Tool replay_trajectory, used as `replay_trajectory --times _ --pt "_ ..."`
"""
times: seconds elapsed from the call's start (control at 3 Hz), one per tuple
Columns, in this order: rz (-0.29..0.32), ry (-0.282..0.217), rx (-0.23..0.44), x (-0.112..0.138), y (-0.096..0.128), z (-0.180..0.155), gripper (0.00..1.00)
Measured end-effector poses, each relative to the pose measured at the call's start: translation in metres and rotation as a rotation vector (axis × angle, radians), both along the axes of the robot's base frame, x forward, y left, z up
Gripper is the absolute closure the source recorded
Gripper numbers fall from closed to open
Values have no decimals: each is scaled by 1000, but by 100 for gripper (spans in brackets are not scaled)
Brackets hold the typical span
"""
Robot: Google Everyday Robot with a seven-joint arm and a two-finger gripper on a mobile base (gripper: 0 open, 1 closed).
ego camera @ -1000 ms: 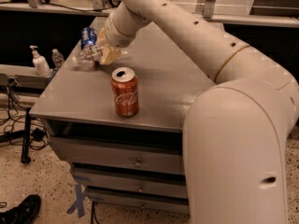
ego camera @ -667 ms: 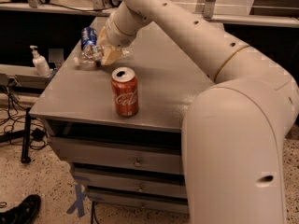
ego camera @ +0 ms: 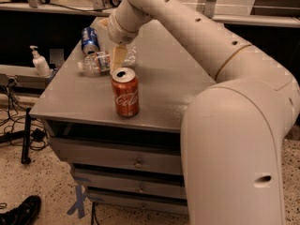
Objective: Move water bottle near pepsi can
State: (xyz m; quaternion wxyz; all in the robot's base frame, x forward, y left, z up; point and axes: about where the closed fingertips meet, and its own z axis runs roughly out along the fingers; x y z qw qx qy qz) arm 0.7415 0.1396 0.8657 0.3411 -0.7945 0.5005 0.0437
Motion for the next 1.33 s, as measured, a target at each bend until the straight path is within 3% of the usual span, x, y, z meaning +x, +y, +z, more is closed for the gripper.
replay_trajectory --times 0.33,1.33 --pt "-3 4 19 0 -1 10 0" --pt "15 83 251 -7 1 52 0"
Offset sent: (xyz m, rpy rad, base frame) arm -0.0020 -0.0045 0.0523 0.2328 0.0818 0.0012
